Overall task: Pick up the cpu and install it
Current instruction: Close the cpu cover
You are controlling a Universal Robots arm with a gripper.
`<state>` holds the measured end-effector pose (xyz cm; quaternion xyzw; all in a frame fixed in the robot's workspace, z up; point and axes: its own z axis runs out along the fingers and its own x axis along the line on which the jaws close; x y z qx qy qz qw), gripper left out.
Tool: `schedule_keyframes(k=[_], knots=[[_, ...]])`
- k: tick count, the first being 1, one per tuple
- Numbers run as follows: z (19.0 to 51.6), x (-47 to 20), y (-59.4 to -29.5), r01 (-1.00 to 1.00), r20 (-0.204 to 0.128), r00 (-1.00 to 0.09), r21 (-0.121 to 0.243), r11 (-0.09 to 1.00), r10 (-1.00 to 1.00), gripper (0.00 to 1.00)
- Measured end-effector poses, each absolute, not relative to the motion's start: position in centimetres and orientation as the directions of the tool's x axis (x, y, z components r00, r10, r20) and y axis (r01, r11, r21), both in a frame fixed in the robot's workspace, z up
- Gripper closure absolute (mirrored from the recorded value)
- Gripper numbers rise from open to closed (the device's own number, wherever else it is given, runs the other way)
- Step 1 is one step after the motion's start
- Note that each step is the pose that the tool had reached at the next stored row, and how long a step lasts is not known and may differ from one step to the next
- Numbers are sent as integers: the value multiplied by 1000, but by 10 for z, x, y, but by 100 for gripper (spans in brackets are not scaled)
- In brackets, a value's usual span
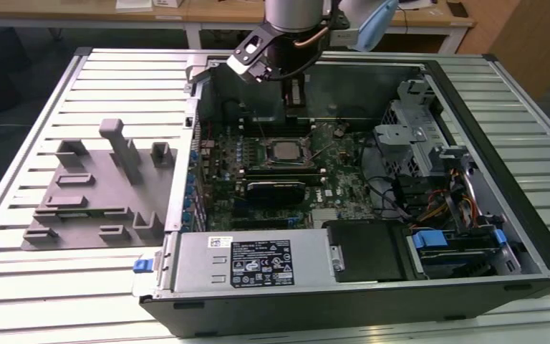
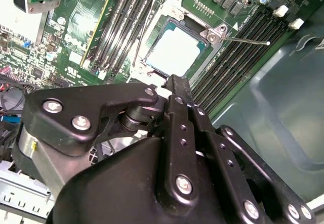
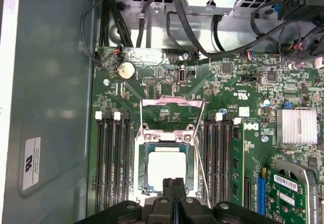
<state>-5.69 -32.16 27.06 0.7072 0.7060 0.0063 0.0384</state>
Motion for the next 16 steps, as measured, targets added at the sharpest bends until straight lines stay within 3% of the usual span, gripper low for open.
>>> schedule_keyframes(k=[16], knots=[[271, -12, -322, 998, -45, 3, 62, 0, 999, 89]])
